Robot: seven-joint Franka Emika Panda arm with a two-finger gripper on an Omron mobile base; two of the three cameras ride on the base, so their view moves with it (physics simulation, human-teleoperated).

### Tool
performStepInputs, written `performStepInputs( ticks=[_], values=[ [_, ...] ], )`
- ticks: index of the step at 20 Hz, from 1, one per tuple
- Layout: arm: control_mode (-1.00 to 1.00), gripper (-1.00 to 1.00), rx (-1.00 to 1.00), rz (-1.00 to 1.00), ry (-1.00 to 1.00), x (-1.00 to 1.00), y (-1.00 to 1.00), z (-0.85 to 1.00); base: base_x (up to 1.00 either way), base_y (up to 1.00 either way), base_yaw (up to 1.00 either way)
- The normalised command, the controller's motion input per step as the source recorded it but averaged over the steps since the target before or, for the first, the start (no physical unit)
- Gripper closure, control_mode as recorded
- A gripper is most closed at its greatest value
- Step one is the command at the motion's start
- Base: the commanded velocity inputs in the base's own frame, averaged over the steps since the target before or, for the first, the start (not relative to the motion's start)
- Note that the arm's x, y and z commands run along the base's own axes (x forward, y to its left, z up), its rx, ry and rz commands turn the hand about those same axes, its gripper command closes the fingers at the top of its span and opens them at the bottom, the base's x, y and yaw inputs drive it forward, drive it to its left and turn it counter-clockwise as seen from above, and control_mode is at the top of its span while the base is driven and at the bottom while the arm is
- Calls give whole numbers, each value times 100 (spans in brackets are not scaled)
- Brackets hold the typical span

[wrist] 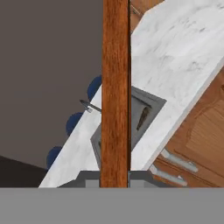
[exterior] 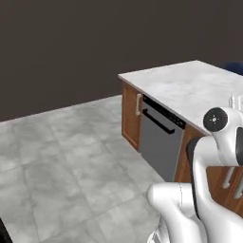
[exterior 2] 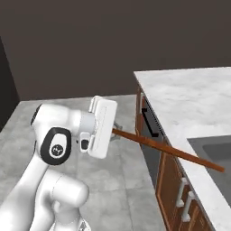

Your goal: Move the cutting board and knife to the sink. Then move spray from the cabinet to the counter.

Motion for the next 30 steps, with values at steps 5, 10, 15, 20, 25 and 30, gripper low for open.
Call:
performStepInputs(
  ticks=[5, 10, 15, 20, 25, 30],
  values=[
    [100, 100, 0, 0, 0, 0, 0, 0, 80, 70, -71],
    [100, 100, 0, 0, 0, 0, 0, 0, 68, 67, -76],
    [100, 100, 0, 0, 0, 0, 0, 0, 59, 48, -81],
    [100, 100, 0, 0, 0, 0, 0, 0, 59, 43, -78],
    [100, 100, 0, 0, 0, 0, 0, 0, 68, 44, -61],
    [100, 100, 0, 0, 0, 0, 0, 0, 98, 64, -31]
  ],
)
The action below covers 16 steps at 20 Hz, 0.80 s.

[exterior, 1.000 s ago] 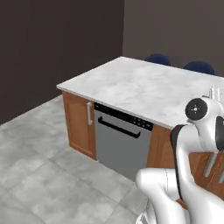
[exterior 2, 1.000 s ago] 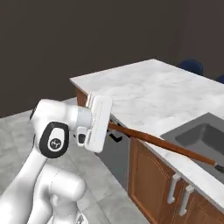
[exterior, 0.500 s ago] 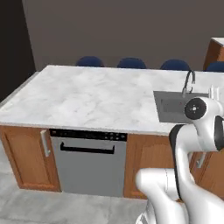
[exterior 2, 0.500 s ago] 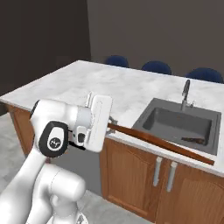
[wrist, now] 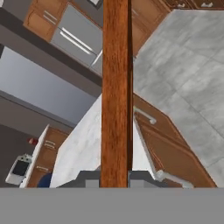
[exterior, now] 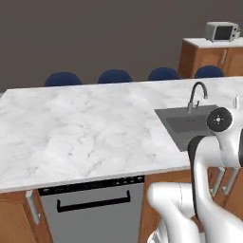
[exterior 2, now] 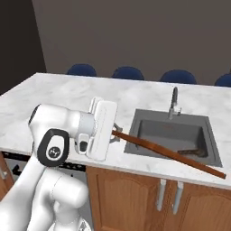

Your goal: Move the cutting board and knife to the sink. Then move spray from the cabinet to the counter.

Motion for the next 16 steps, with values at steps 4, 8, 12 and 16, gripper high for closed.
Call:
performStepInputs(
  ticks=[4, 8, 12, 16],
  values=[
    [100, 100, 0, 0, 0, 0, 0, 0, 99, 78, -29],
    [100, 100, 0, 0, 0, 0, 0, 0, 79, 31, -10],
    [100, 100, 0, 0, 0, 0, 0, 0, 34, -2, 0],
    [100, 100, 0, 0, 0, 0, 0, 0, 29, -20, 6]
  ],
)
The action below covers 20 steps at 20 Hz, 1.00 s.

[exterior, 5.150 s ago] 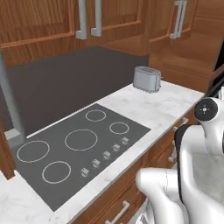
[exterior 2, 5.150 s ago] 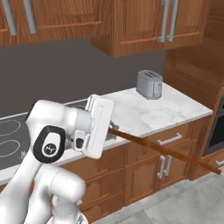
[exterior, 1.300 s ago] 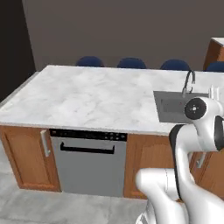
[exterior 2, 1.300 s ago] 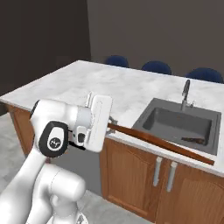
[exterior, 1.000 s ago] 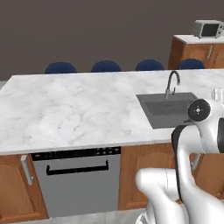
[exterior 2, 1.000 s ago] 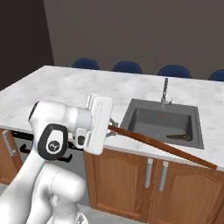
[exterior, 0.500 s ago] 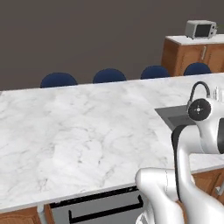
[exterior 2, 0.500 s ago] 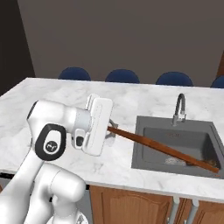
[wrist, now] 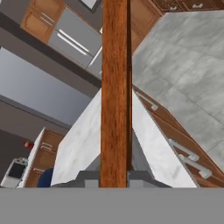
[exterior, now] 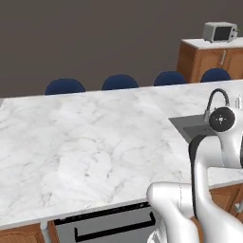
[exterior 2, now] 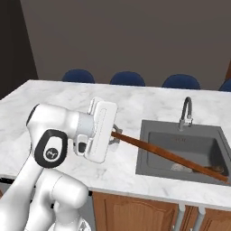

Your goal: Move the cutting board and knife to the sink. Then move spray from the cabinet to the counter.

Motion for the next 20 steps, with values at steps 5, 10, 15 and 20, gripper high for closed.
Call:
performStepInputs(
  ticks=[5, 10, 15, 20],
  values=[
    [100, 100, 0, 0, 0, 0, 0, 0, 21, -61, 25],
    [100, 100, 0, 0, 0, 0, 0, 0, 24, -50, 20],
    [-100, 100, 2, 6, 0, 17, -11, 0, 24, -18, 8],
    [-100, 100, 9, 24, 0, 33, -33, 0, 0, 0, 0]
  ],
)
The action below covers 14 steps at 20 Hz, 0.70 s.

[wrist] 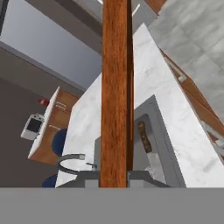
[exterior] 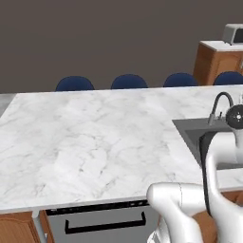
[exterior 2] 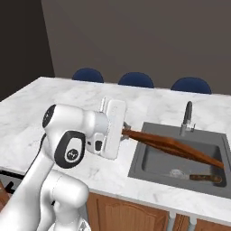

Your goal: Move the cutting board and knife to the sink. Then move spray from the cabinet to the counter.

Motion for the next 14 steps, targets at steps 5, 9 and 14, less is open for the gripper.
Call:
performStepInputs(
  ticks=[5, 9, 14],
  values=[
    [-100, 100, 20, 26, 0, 36, -51, 0, 0, 0, 0],
    [-100, 100, 16, 14, 1, 38, -16, -9, 0, 0, 0],
    [-100, 100, 2, 1, 8, 44, 1, -1, 0, 0, 0]
  ],
)
